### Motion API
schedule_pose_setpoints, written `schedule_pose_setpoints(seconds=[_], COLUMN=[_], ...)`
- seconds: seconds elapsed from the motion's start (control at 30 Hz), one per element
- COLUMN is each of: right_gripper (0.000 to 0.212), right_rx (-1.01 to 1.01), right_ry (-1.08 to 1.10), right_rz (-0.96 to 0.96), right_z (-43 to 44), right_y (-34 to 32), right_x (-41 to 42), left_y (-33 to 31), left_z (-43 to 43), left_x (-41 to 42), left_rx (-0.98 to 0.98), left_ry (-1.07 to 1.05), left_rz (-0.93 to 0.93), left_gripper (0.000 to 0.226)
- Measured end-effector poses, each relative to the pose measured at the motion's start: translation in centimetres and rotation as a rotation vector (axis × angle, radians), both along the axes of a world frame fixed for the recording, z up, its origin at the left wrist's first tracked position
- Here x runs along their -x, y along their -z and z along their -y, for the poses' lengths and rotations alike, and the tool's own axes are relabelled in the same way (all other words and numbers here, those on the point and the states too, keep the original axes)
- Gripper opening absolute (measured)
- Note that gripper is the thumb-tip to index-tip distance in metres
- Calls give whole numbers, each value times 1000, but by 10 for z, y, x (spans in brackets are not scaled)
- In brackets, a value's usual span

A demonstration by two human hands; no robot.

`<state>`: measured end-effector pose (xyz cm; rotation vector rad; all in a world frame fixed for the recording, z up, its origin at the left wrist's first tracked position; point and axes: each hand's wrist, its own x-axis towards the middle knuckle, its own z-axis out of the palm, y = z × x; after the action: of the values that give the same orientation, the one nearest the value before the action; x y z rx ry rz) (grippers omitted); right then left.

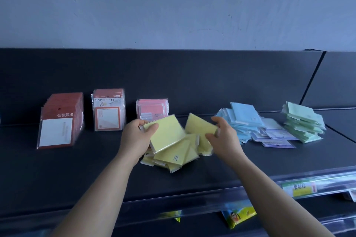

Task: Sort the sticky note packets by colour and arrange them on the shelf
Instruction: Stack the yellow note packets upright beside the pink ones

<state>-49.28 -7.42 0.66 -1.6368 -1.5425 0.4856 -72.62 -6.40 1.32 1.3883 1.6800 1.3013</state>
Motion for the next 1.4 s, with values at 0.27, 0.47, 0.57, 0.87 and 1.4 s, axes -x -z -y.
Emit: schedule_pose_setpoints(seconds=[0.27,0.47,0.57,0.87,1.4], right_gripper=[26,22,20,34,16], right_rx=[-184,-17,-8,336,-126], right_ry=[-47,-147,-81,-12,-36], right_rz=[-430,-398,-75,-33,-222], right_z=[6,-1,-8,-15,-18], right_y=[-24,-9,0,4,-25], right_x=[-9,13,15,26,24], left_y=[3,3,8,15,3], left_z=[-2,6,7,8,14], left_x=[-16,-30,-29,-9,-6], left_rx=[-40,78,34,68,63], left_ry=[-56,219,115,-2,14], left_rz=[106,279,142,59,130], left_gripper=[33,19,13,11,10])
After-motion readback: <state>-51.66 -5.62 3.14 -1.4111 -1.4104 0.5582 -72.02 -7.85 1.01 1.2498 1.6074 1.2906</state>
